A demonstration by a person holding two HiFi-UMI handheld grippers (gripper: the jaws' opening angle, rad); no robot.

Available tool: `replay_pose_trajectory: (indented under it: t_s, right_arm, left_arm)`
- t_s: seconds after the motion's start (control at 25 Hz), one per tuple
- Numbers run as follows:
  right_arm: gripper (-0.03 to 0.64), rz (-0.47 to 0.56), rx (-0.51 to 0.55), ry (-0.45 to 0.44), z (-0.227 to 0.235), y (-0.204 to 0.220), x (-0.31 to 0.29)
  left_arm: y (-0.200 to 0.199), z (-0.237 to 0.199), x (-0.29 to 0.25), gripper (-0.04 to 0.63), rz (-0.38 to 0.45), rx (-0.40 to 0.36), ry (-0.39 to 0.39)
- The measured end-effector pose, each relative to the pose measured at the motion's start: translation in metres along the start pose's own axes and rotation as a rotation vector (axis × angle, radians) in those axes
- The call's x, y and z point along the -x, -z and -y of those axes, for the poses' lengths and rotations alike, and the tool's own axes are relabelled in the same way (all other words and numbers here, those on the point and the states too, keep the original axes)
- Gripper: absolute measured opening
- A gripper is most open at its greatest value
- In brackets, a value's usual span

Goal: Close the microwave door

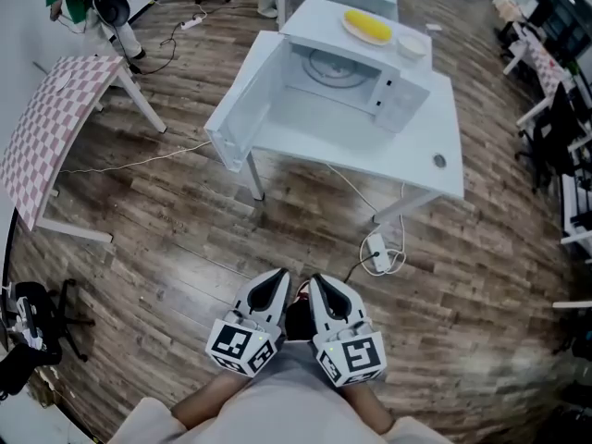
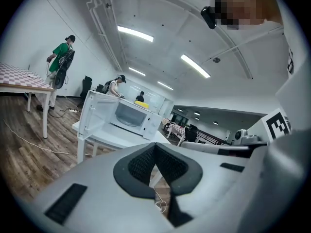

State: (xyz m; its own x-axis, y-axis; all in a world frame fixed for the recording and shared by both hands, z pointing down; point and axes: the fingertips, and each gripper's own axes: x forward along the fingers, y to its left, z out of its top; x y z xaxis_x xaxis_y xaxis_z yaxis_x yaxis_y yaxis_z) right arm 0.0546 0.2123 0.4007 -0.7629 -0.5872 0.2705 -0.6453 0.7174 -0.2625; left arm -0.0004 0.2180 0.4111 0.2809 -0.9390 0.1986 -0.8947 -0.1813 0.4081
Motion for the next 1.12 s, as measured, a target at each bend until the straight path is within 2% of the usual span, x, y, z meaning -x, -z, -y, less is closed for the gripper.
replay_pose_trajectory:
  t_s: [0.56, 0.76, 1.12]
  right_arm:
    - [0.023, 0.030, 0.010, -0.070, 0.034, -0.029, -0.015]
    - [0.023, 0.049, 0.019, -0.104, 0.035, -0.044, -0.024]
    - [0.023, 0.030, 0.042, -0.156, 0.030, -0.056, -0.060]
  left_arm:
    - [-0.035, -0.001, -0.033, 0.019, 0.062, -0.055, -0.080]
    - [-0.045, 0.003, -0.041, 0.019, 0.072, -0.112, -0.088]
    - [-0.051, -0.017, -0.060, 0.020, 0.054, -0.095, -0.073]
